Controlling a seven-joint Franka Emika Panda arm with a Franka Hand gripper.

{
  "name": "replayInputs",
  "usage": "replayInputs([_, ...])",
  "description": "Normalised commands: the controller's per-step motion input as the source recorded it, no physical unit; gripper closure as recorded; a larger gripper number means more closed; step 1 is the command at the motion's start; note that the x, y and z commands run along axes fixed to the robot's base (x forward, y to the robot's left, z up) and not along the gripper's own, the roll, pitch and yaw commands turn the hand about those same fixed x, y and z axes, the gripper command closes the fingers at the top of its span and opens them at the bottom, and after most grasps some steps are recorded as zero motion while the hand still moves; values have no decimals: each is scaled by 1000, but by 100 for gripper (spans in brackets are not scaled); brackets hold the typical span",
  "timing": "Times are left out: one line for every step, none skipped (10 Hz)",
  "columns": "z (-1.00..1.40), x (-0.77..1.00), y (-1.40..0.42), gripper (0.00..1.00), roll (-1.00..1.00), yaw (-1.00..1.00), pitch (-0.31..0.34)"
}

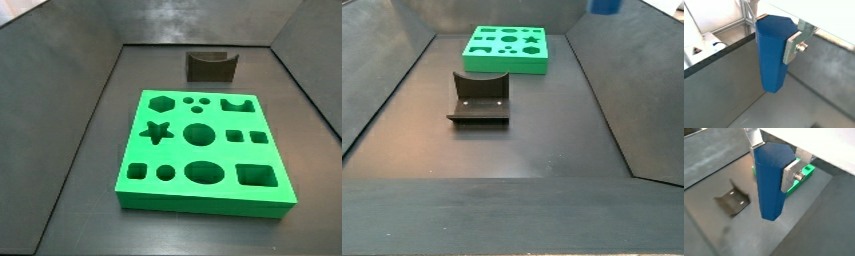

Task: Pick up the hexagon object. Move up. Move to above the board. Insert the hexagon object.
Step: Move to above the board.

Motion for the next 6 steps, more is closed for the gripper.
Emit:
replayInputs([-58, 387, -1000, 100, -56, -30, 141])
replayInputs([-56, 388, -1000, 100, -40, -16, 126])
replayInputs([-53, 398, -1000, 100, -27, -3, 109])
replayInputs([-53, 407, -1000, 100, -18, 1, 100])
replayInputs([-52, 415, -1000, 100, -7, 6, 90])
replayInputs([-50, 427, -1000, 100, -19, 8, 81])
